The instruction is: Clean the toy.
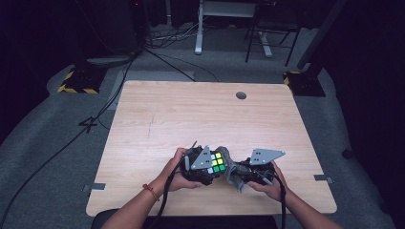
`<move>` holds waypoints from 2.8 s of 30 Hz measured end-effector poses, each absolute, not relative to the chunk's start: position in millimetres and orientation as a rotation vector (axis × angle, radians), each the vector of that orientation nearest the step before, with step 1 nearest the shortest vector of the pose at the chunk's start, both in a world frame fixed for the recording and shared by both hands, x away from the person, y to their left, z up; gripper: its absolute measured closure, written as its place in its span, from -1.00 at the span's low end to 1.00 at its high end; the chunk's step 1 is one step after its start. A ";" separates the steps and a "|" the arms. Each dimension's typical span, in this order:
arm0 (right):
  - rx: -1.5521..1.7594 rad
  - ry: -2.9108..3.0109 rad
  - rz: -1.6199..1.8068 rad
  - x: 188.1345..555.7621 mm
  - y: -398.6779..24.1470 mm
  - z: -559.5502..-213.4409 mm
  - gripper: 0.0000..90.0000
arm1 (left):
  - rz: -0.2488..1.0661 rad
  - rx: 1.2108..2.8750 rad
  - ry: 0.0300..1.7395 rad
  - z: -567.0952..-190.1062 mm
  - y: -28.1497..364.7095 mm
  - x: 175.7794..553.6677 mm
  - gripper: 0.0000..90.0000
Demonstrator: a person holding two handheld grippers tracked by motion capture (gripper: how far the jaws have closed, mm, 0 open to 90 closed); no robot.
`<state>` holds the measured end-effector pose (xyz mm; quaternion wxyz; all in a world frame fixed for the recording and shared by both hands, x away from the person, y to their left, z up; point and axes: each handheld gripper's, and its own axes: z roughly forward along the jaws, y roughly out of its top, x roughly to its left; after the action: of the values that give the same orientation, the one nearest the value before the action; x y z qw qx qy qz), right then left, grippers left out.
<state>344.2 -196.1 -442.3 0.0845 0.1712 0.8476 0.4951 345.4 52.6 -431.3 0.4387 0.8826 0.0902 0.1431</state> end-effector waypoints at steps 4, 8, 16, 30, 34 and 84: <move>0.487 2.485 1.512 339.9 -196.8 -436.0 0.67 | 0.386 2.245 0.228 -435.0 47.7 345.3 -0.27; 0.451 2.484 1.519 337.2 -193.8 -434.2 0.67 | 0.379 2.292 0.215 -439.4 42.6 346.1 -0.26; 0.413 2.478 1.476 334.9 -189.7 -431.7 0.67 | 0.382 2.320 0.204 -440.8 41.0 345.2 -0.26; 0.664 2.642 1.540 365.1 -203.7 -469.9 0.66 | 0.343 2.128 0.203 -423.1 55.4 341.8 -0.26; 0.713 2.615 1.719 366.8 -208.3 -468.0 0.67 | 0.330 2.059 0.213 -419.1 61.0 342.1 -0.27; 0.593 2.627 1.408 361.4 -194.5 -459.6 0.67 | 0.344 2.229 0.185 -428.6 51.2 344.9 -0.26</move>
<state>361.4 -194.5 -459.6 0.0515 0.1948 0.8634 0.4626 344.9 51.2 -428.6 0.4255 0.8913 0.0741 0.1377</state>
